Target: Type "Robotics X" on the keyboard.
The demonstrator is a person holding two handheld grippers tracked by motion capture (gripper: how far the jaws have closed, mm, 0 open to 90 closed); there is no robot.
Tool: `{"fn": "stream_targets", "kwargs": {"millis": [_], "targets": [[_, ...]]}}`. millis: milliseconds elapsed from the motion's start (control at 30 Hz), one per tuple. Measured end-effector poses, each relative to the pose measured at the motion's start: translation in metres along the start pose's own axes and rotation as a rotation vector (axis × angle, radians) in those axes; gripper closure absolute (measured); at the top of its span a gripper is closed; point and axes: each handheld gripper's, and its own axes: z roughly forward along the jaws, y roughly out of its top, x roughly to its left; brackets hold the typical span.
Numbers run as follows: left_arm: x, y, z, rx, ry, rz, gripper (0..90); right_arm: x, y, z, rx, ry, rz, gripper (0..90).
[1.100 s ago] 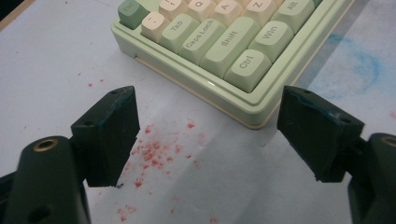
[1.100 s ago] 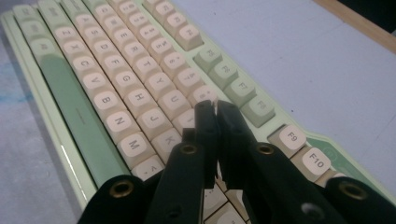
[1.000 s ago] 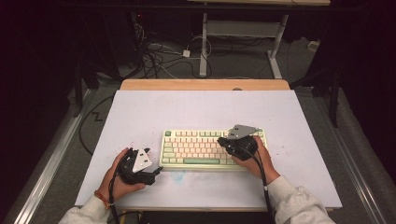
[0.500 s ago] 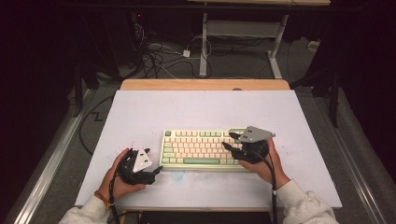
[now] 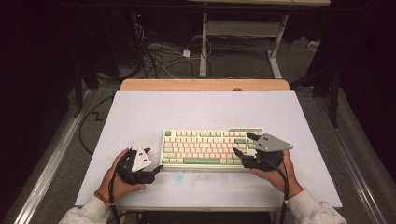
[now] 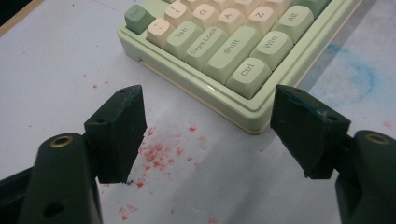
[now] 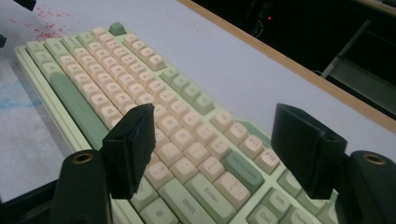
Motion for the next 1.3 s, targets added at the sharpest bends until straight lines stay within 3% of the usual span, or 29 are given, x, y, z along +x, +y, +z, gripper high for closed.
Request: {"fn": "stream_targets", "kwargs": {"millis": [233,367,533,733,867,1067,1300], "targets": [[0.001,0.001,-0.002,-0.017,-0.004,-0.021,28.5,0.000,-0.016,-0.013,0.006,-0.041,0.006,24.4],[0.002,0.002,-0.004,-0.041,-0.040,-0.023,33.4,-0.001,-0.023,-0.018,0.014,-0.058,0.011,23.6],[0.003,0.004,-0.005,-0.042,-0.086,-0.034,46.3,0.001,-0.032,-0.023,0.031,-0.075,0.005,23.7],[0.006,0.007,-0.006,-0.044,-0.138,-0.050,72.5,0.006,-0.042,-0.028,0.051,-0.081,-0.001,23.9],[0.006,0.012,-0.004,-0.017,-0.142,-0.038,85.8,0.007,-0.046,-0.032,0.059,-0.084,0.002,24.0],[0.007,0.020,0.000,0.002,-0.167,-0.056,87.5,0.009,-0.050,-0.033,0.072,-0.086,0.004,24.1],[0.006,0.039,0.007,0.014,-0.191,-0.033,87.5,0.012,-0.050,-0.029,0.084,-0.077,-0.010,24.4]]}}
